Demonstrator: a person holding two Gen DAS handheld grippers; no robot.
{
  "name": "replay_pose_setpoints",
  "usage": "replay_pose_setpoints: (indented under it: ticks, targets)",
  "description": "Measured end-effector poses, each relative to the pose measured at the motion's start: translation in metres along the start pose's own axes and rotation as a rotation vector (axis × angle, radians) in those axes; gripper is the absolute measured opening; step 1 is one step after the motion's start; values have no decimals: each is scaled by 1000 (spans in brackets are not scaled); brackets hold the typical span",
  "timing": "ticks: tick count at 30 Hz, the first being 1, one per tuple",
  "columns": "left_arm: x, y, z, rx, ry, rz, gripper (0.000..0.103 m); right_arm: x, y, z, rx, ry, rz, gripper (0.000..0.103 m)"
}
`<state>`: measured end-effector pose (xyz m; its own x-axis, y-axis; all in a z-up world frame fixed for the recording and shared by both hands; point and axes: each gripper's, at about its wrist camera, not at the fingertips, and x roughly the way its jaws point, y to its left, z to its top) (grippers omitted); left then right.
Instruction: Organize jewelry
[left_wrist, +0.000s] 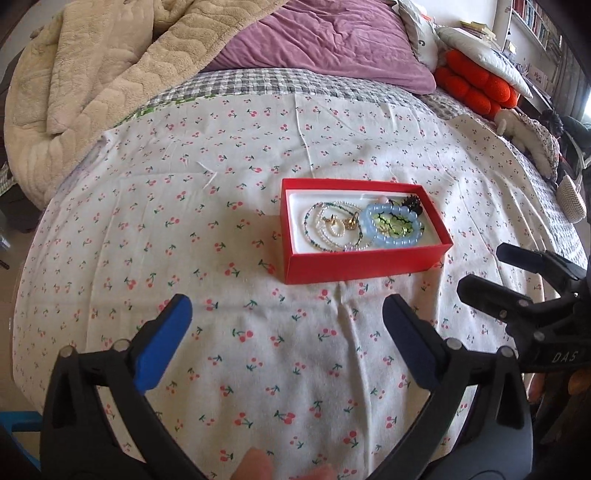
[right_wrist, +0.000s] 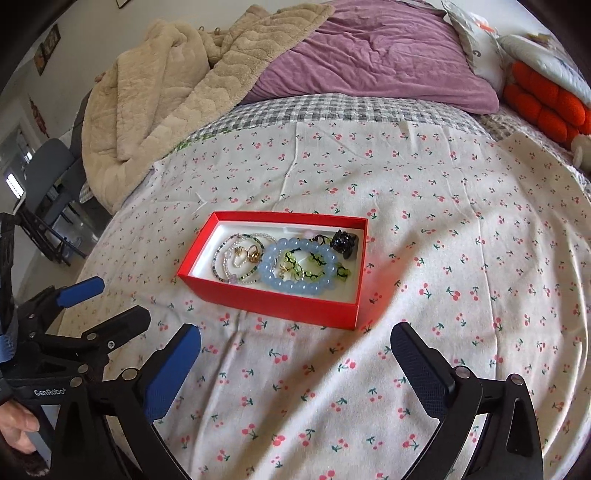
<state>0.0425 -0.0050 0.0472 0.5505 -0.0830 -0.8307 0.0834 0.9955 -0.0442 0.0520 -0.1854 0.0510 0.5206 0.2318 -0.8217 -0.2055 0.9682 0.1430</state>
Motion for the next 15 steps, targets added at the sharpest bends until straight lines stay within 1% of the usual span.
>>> replay_pose_setpoints:
  ticks: [3,9,15]
  targets:
    - [-7,-3,-16,9,10,27,102,-2,5,-15,-23,39,-69,103]
    - [-17,-5,-45,5,22,48,102,-5,12,-42,-24,59,-90,103]
    - [-14,0,-58,-33,21,64,102,-1,14,-62,-17,82,-125,103]
